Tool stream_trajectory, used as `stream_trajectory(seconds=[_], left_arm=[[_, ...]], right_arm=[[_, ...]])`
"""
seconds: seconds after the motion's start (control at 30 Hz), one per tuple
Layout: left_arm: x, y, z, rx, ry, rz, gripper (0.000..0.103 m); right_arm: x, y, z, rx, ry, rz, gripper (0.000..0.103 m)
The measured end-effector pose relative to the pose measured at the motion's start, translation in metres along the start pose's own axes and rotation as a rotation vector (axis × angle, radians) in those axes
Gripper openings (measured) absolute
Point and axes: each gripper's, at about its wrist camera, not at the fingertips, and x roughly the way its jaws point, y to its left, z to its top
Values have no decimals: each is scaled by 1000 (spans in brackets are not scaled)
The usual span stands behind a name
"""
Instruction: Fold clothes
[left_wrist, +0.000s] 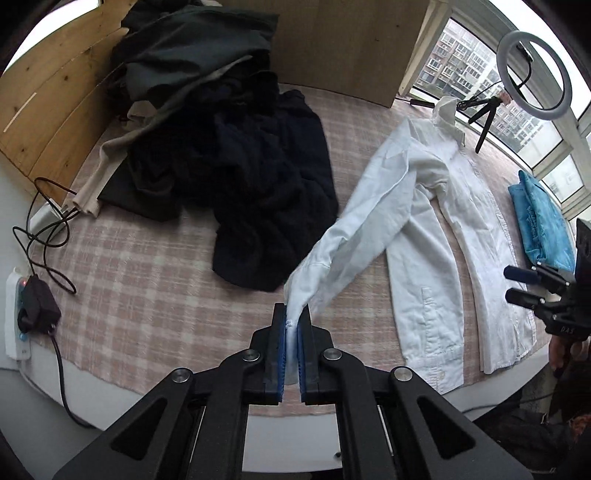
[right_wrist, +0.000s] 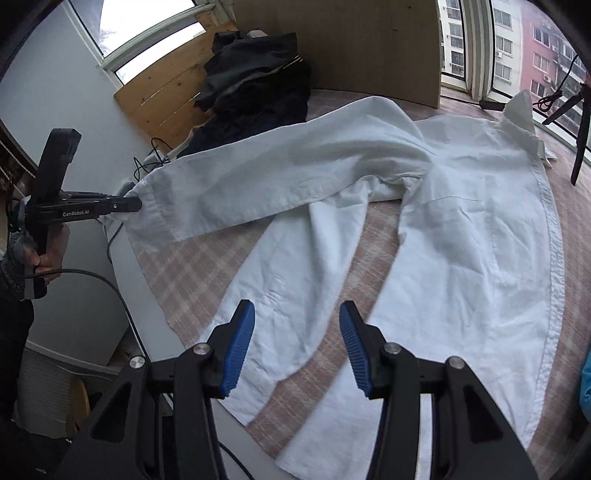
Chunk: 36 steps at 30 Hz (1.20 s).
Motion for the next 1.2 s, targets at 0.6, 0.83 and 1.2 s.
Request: stream_trajectory(seconds=[0.6,0.83,1.2], left_arm=[[-29,136,4,68,-22,5,19],[-34,155,-11,59,-43,-42,19],[-23,139,-12,79,-62,-108,19]], right_arm=[[217,226,66,-169,121,-131,47],[234,240,64,-315,167,-220,48],[198,185,87,-81,188,-13,5]])
